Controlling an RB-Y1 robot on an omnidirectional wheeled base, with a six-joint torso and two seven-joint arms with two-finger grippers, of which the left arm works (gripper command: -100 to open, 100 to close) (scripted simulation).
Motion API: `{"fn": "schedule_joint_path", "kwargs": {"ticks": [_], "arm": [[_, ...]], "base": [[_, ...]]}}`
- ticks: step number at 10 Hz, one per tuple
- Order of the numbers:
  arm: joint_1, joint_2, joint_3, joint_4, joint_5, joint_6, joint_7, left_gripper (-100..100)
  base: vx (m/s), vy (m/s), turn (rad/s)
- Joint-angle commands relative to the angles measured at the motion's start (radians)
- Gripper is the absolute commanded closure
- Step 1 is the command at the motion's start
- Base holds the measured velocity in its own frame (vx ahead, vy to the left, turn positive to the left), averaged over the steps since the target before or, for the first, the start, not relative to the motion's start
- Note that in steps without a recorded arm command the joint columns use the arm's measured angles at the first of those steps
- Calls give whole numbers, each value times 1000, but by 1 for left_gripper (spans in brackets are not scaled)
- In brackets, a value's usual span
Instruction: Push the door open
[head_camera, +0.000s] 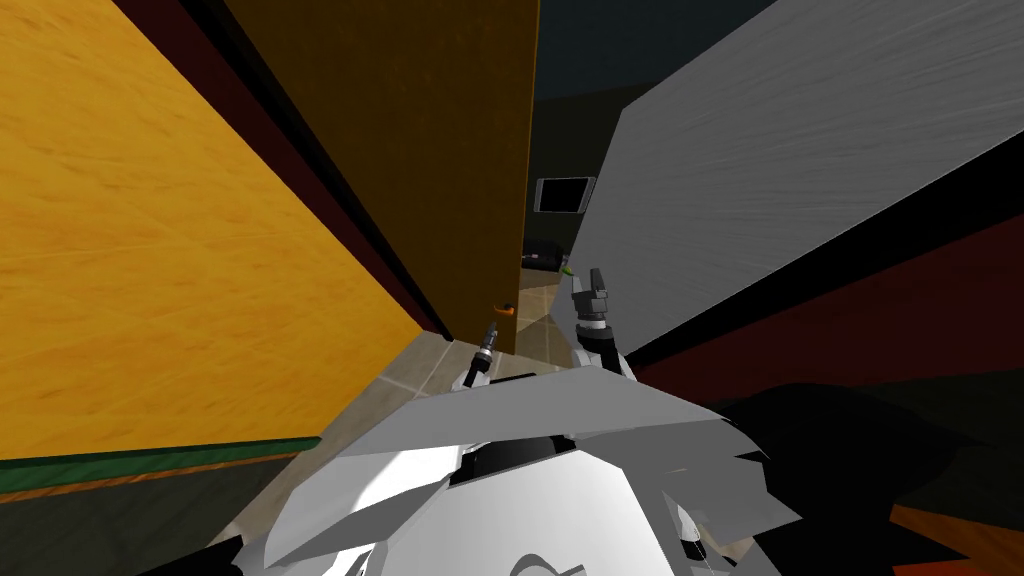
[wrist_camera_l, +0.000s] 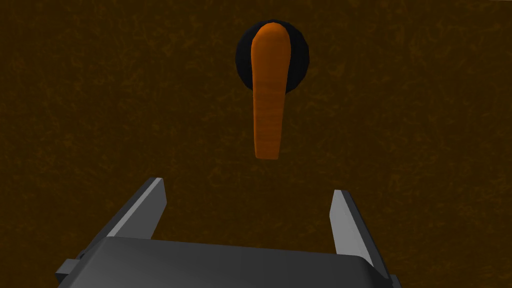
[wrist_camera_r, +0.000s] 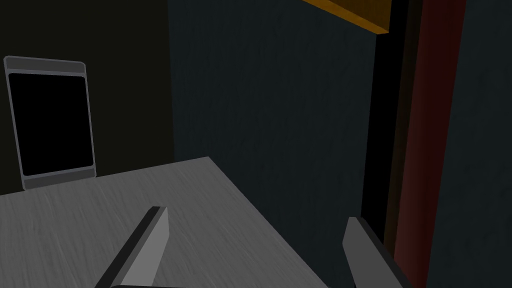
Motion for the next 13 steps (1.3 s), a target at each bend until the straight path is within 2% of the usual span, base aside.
{"fn": "schedule_joint_path", "kwargs": {"ticks": [1,4,6,7,8,13], "arm": [[-5,4,5,7,0,-1,-1,-100],[-7,1,14,16,0,-6,0,-100],[-9,-16,20,21,0,-9,0,-100],[-8,-12,18,22,0,-10,0,-100],[-8,-12,18,22,0,-10,0,100],[-8,-12,18,22,0,-10,0,100]], "base": [[186,-88,-20],[193,-80,-29],[196,-61,-32],[80,-28,2],[-9,4,3],[-7,4,-5]]}}
